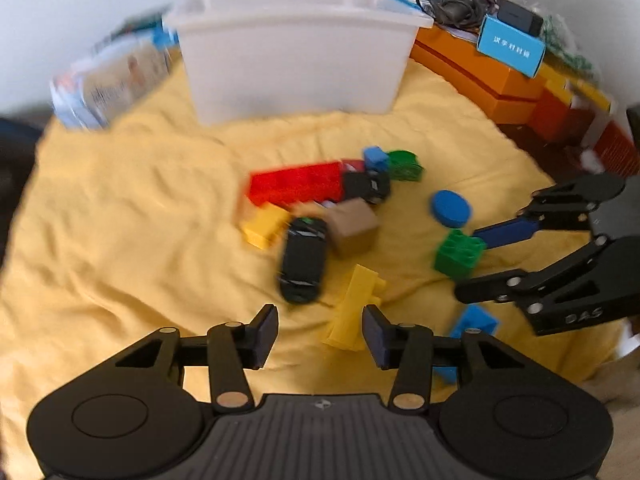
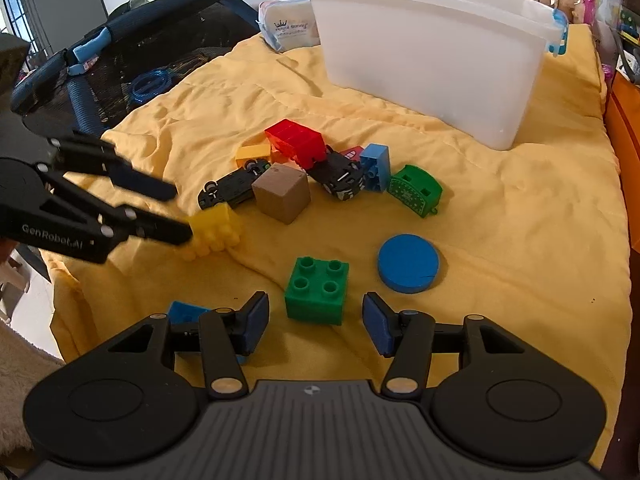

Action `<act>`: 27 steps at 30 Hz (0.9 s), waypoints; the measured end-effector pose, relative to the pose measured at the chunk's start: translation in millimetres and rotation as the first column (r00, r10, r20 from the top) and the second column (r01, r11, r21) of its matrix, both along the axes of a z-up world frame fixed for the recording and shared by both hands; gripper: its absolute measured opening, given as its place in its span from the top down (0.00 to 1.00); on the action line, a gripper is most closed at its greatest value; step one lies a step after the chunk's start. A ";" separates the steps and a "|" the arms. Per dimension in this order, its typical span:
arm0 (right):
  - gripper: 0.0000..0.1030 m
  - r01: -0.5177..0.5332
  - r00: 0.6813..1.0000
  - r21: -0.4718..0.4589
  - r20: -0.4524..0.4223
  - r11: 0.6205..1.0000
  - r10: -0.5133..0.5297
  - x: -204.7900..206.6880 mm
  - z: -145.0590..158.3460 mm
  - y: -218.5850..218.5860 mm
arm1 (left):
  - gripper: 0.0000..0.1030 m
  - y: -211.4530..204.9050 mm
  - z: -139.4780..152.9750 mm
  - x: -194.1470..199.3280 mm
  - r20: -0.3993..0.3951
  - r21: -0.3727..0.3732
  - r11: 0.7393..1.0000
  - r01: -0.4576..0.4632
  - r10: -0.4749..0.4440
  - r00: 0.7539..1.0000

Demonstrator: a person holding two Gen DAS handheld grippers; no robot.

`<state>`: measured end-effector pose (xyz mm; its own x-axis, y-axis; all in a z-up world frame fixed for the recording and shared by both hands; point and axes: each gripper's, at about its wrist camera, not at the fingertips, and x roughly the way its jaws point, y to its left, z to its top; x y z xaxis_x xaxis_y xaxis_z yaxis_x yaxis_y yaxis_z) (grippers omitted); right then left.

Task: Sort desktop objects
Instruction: 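Grasp the yellow hollow brick with the left tool and lift it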

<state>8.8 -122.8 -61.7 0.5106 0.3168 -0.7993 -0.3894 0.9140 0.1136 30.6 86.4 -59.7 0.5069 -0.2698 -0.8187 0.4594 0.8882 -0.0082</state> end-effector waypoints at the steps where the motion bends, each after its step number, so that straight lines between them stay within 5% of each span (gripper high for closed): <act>1: 0.46 -0.004 1.000 -0.001 0.001 1.000 0.004 0.0 0.1 0.6 | 0.51 -1.6 1.7 -1.4 0.029 0.042 0.999 0.009 -0.010 1.000; 4: 0.46 -0.010 1.000 -0.001 0.007 1.000 0.010 0.1 0.6 3.2 | 0.51 -11.7 6.1 -10.1 0.103 0.142 0.988 0.064 -0.079 0.992; 7: 0.46 -0.015 1.000 -0.005 0.008 1.000 0.015 -0.6 0.6 4.9 | 0.51 -23.6 12.2 -24.8 0.158 0.154 0.974 0.168 -0.192 0.969; 12: 0.46 -0.013 1.000 -0.006 0.004 1.000 0.013 -1.5 0.6 4.8 | 0.51 -49.5 -6.8 -33.0 0.149 0.260 0.928 0.267 -0.312 0.938; 15: 0.45 -0.010 1.000 -0.007 0.000 1.000 0.010 -3.1 0.0 2.9 | 0.55 -50.8 -18.1 -25.6 0.130 0.278 0.926 0.255 -0.300 0.945; 16: 0.45 -0.008 1.000 -0.007 -0.002 1.000 0.008 -3.6 -0.4 2.2 | 0.71 -48.3 -19.5 -22.7 0.113 0.255 0.935 0.246 -0.282 0.953; 20: 0.45 0.000 1.000 -0.008 -0.004 1.000 0.000 -6.7 -0.2 0.2 | 0.71 -25.8 -14.1 -5.8 -0.040 -0.003 0.985 0.173 -0.173 0.984; 23: 0.45 0.006 1.000 -0.005 -0.007 1.000 -0.006 -7.6 -0.2 -0.8 | 0.74 -1.2 -17.1 6.6 -0.221 -0.256 0.966 0.023 -0.082 0.972; 27: 0.45 -0.002 1.000 -0.007 -0.005 1.000 0.001 -7.7 0.5 2.5 | 0.68 13.8 -27.1 8.7 -0.261 -0.272 0.959 -0.081 0.008 0.965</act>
